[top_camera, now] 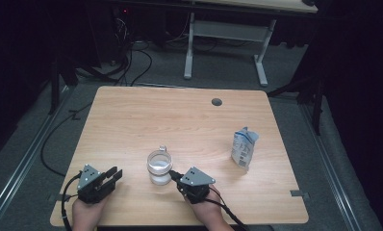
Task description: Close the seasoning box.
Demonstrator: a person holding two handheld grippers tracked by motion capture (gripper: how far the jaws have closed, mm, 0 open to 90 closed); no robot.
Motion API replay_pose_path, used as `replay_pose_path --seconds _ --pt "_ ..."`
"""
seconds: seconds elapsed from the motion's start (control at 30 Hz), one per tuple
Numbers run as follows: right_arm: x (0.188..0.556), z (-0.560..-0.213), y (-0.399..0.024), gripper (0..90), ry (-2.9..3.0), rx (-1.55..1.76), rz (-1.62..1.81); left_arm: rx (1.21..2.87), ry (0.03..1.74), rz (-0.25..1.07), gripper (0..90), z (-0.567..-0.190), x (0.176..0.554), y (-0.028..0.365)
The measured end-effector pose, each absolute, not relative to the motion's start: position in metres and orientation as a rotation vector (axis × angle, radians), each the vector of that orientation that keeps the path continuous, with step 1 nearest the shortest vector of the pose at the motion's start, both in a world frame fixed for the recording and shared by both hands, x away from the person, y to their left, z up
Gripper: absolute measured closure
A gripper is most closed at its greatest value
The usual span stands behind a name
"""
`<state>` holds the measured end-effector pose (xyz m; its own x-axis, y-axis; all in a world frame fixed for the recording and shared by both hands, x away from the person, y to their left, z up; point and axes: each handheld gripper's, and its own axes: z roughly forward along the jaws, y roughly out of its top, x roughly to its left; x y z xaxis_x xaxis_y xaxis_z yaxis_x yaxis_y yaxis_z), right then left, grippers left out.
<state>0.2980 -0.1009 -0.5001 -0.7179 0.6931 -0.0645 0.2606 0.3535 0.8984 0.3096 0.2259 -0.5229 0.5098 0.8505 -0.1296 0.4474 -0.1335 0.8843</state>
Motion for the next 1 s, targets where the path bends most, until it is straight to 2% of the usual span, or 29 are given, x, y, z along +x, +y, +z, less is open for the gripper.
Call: replay_pose_path --seconds 0.23,0.4,0.8,1.0 --pt "0.298 -0.5 -0.101 89.9 2.185 0.83 1.328 1.764 1.092 0.512 70.1 -0.523 0.309 0.226" --pt "0.3 -0.501 -0.106 86.6 2.18 0.85 1.329 1.763 1.091 0.514 70.1 -0.523 0.309 0.226" --pt "0.31 -0.507 -0.137 69.3 2.14 0.954 1.271 1.771 1.084 0.511 69.7 -0.524 0.309 0.224" --pt "0.311 -0.51 -0.161 64.7 2.098 1.007 1.222 1.772 1.08 0.51 69.4 -0.524 0.309 0.224"
